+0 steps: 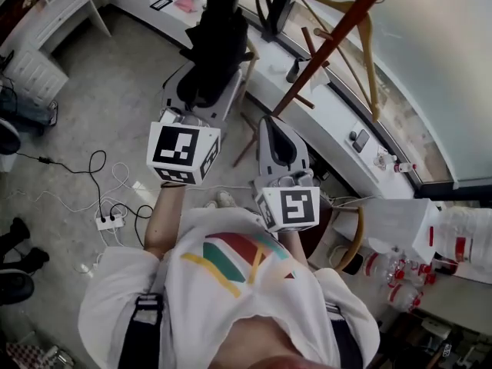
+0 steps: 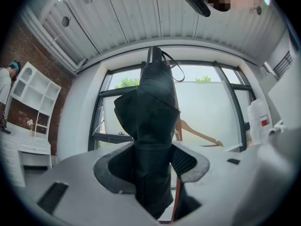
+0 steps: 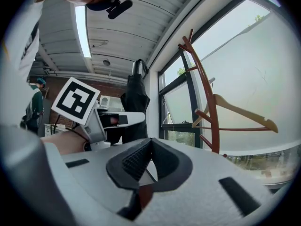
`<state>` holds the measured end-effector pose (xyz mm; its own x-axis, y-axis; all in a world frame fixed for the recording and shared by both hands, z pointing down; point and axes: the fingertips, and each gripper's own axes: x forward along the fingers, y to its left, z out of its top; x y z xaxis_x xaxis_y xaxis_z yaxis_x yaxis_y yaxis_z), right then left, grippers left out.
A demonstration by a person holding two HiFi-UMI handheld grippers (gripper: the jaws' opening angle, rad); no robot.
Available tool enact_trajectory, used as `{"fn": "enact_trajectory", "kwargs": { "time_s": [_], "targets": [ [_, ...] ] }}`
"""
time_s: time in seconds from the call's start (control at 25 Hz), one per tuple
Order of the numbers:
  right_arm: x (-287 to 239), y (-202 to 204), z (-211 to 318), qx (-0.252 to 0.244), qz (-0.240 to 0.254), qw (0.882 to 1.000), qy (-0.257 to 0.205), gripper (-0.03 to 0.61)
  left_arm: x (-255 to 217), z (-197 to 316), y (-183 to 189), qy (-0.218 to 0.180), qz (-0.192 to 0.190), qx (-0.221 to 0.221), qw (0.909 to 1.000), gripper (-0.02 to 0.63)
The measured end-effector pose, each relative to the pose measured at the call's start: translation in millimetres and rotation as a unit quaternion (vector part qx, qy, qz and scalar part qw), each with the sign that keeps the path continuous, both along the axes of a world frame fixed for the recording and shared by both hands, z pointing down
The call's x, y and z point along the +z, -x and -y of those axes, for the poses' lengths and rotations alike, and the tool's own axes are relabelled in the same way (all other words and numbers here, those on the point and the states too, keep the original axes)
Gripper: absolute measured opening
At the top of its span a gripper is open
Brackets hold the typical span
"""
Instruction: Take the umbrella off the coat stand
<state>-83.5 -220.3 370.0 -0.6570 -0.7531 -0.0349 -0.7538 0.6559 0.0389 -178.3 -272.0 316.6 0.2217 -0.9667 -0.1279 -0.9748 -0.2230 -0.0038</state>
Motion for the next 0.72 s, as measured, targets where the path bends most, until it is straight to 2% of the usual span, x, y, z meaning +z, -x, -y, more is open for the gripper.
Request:
{"fn": "enact_trajectory", "kwargs": {
  "time_s": [0.16, 0.4, 0.56, 0.72],
  "targets": [
    [7.9, 3.7, -4.1, -0.004, -0.001, 1.000, 0.006, 0.000, 24.4, -20.0, -2.7, 0.016, 0.006, -0.002, 0.9999, 0.213],
    [13.5, 4.6, -4.1, 0.001, -0.002, 1.000, 0.010, 0.000, 40.1, -46.9, -6.0, 0.000, 0.014, -0.014, 0.9998, 0.213],
    [17.8, 1.7, -3.2, 0.005, 0.002, 1.000, 0.016, 0.000, 53.2, -56.9, -5.5, 0.014, 0.021, -0.023, 0.9994, 0.213],
    [24.4, 1.9, -3.1, 0.003, -0.003, 1.000, 0.023, 0.000, 60.9, -57.2, -3.5, 0.007, 0.021, -0.027, 0.9994, 0.213]
  ]
}}
